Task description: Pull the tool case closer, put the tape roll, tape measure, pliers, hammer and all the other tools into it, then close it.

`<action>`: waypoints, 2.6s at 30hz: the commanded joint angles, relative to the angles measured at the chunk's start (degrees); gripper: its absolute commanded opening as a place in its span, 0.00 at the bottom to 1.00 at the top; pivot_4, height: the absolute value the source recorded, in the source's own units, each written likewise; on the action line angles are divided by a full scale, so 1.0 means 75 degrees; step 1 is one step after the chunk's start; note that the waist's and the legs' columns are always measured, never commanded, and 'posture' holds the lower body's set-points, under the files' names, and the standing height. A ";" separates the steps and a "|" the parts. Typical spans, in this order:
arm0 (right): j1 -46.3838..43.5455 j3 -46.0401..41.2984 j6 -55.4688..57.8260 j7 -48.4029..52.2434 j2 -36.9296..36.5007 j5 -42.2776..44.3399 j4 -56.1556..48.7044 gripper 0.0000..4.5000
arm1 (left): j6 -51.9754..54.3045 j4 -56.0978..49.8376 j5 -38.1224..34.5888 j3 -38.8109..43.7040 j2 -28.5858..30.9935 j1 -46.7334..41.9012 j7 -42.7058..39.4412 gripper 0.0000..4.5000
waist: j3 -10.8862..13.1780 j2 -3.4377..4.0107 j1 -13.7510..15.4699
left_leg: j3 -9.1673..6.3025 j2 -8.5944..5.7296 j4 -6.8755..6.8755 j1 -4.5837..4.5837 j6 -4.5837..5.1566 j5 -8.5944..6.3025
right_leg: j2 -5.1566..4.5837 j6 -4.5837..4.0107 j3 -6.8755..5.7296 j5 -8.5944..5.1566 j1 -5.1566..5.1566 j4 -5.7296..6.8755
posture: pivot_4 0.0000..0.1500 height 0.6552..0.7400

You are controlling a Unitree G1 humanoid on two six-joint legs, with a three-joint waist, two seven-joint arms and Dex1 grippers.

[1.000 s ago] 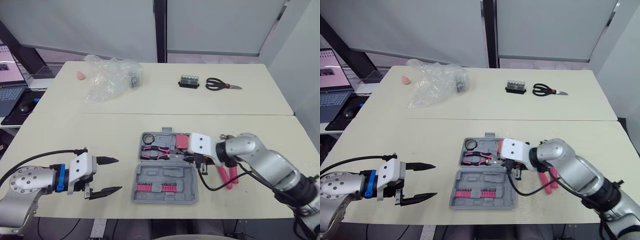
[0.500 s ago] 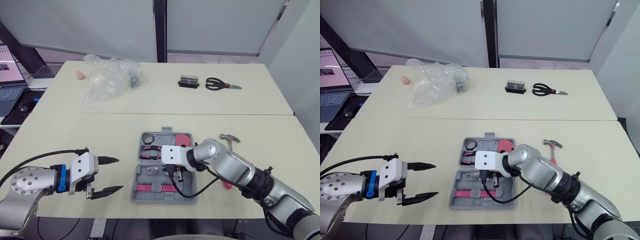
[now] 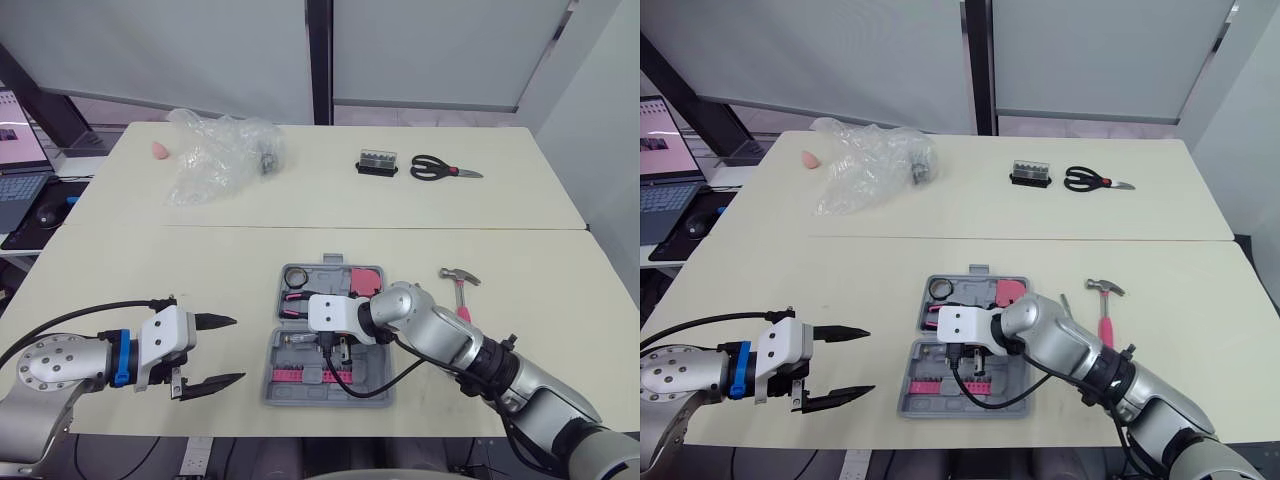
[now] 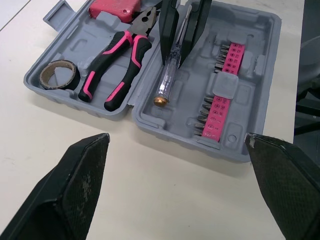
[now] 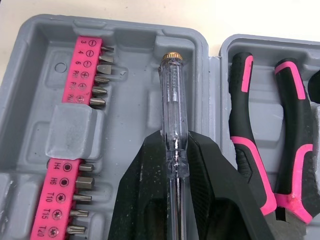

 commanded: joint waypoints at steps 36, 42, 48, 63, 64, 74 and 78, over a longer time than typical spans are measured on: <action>0.0366 -0.0400 -0.1355 0.0263 0.0134 -0.0208 0.0632 0.01 | -0.0022 -0.0270 -0.0005 0.0075 -0.0050 0.0017 0.0200 1.00 | 0.0000 0.0000 -0.0033 | 0.0002 0.0001 -0.0002 -0.0001 0.0000 0.0000 | 0.0000 0.0000 0.0001 0.0000 -0.0002 0.0000 | 1.00 1.00; 0.0503 -0.0275 -0.1614 0.0252 0.0084 -0.0512 0.0958 0.01 | -0.0140 -0.0182 0.0053 0.0064 -0.0139 0.0058 0.0223 1.00 | -0.0001 -0.0002 -0.0045 | 0.0003 0.0002 -0.0002 0.0001 0.0000 0.0000 | 0.0001 0.0000 0.0001 0.0000 -0.0001 0.0000 | 1.00 1.00; 0.0762 -0.1029 -0.1852 0.0103 0.0218 -0.0044 0.0447 0.01 | -0.0207 -0.0104 -0.0001 0.0184 -0.0286 0.0194 0.0318 1.00 | -0.0002 -0.0003 -0.0045 | 0.0002 0.0002 -0.0003 0.0004 0.0000 0.0000 | 0.0002 0.0000 0.0002 0.0000 0.0003 0.0000 | 1.00 1.00; 0.3832 -0.6556 -0.1768 -0.0116 -0.2537 0.1898 -0.2426 0.01 | -0.0746 0.1887 -0.0159 0.1343 -0.0884 0.0410 0.0808 1.00 | -0.0001 -0.0011 0.0036 | 0.0002 -0.0006 -0.0005 -0.0003 0.0000 0.0000 | -0.0011 0.0000 -0.0002 0.0000 0.0015 -0.0012 | 1.00 1.00; 0.4120 -0.6931 -0.1810 -0.0216 -0.2652 0.1943 -0.2331 0.01 | -0.0802 0.2142 -0.0160 0.1420 -0.0929 0.0391 0.0860 1.00 | -0.0001 -0.0011 0.0035 | 0.0003 -0.0006 -0.0006 -0.0002 0.0000 -0.0001 | -0.0011 0.0000 -0.0002 -0.0001 0.0017 -0.0013 | 1.00 1.00; 0.6879 -0.9387 -0.3877 -0.0457 -0.2929 0.1955 -0.0205 0.19 | -0.1535 0.3884 -0.0098 0.1771 -0.1291 0.0402 0.1203 1.00 | -0.0002 -0.0013 0.0023 | 0.0011 -0.0008 -0.0007 0.0009 0.0000 -0.0001 | -0.0011 0.0000 0.0004 -0.0001 0.0033 -0.0019 | 1.00 1.00; 0.7643 -0.9488 -0.4293 -0.0057 -0.3107 0.2069 -0.0005 0.41 | -0.1661 0.4206 -0.0068 0.1818 -0.1290 0.0504 0.1234 1.00 | -0.0004 -0.0011 -0.0004 | 0.0017 -0.0006 -0.0006 0.0025 0.0000 0.0000 | -0.0011 0.0001 0.0012 -0.0002 0.0043 -0.0016 | 1.00 1.00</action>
